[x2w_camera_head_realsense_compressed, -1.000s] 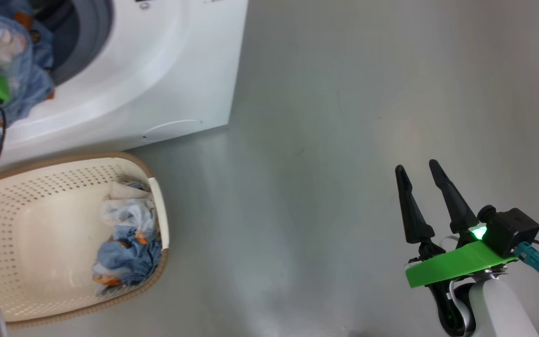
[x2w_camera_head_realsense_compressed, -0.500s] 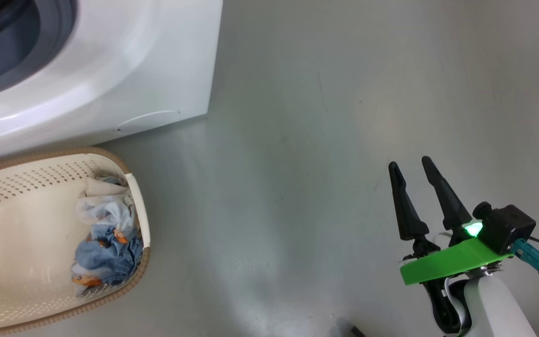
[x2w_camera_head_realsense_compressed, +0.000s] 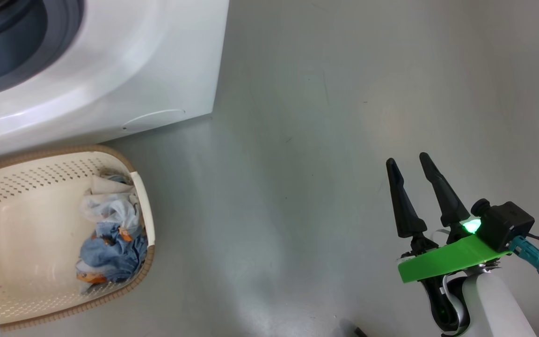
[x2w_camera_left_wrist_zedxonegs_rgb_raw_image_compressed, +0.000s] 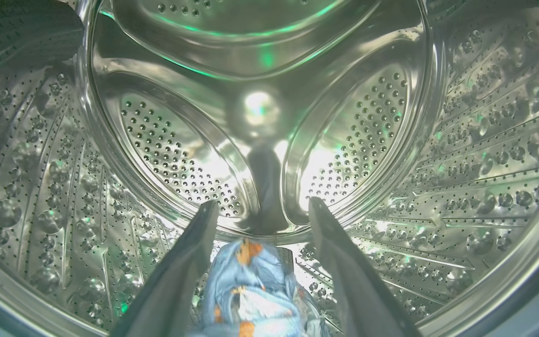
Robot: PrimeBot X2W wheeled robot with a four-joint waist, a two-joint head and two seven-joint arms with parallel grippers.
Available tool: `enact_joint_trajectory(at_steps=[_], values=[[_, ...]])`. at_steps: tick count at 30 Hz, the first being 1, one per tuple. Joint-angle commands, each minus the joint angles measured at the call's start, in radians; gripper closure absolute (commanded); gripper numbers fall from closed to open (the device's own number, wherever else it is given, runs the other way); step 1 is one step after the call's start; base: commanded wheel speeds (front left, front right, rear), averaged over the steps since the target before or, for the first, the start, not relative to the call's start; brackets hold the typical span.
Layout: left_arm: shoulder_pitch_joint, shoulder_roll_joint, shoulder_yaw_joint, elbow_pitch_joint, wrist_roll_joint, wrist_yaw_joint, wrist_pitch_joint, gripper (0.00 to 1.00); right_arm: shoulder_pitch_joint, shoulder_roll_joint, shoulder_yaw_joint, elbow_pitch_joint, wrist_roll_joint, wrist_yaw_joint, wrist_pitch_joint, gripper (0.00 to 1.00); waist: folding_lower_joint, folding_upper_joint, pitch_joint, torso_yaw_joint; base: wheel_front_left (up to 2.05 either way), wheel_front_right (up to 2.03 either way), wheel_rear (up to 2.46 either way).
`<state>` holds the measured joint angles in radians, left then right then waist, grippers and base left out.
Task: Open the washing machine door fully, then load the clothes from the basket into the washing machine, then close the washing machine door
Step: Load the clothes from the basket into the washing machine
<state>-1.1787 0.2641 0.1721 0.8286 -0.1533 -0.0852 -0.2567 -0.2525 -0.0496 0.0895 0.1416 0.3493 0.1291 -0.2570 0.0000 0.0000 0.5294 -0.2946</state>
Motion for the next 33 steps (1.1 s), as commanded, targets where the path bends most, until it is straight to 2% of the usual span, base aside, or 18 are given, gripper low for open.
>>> enact_joint_trajectory(at_steps=[1,8,16,24,33], values=[[0.027,0.036,0.014,-0.026,0.012,-0.005,-0.005,0.0,-0.008,-0.001,0.02,-0.022,0.001,0.002,-0.005,0.0,0.0,0.0,-0.002,0.003,0.0,0.0,0.0],[0.091,0.012,0.032,-0.042,0.021,-0.015,-0.005,0.0,-0.003,-0.001,0.016,-0.024,-0.014,0.002,-0.005,0.0,0.0,0.0,-0.022,0.015,0.0,0.0,0.0],[0.219,-0.045,0.054,-0.099,0.014,-0.033,-0.005,0.0,-0.003,-0.002,0.007,-0.018,-0.036,0.002,-0.005,0.0,0.0,0.0,-0.058,0.046,0.0,0.0,0.0],[0.359,-0.103,0.047,-0.194,0.017,-0.043,-0.005,0.0,0.012,-0.03,-0.017,-0.015,-0.046,0.002,-0.005,0.0,0.0,0.0,-0.099,0.093,0.0,0.0,0.0],[0.519,-0.141,0.019,-0.278,-0.018,-0.045,-0.005,0.0,0.039,-0.068,-0.041,-0.006,-0.05,0.002,-0.005,0.0,0.0,0.0,-0.158,0.147,0.0,0.0,0.0]])
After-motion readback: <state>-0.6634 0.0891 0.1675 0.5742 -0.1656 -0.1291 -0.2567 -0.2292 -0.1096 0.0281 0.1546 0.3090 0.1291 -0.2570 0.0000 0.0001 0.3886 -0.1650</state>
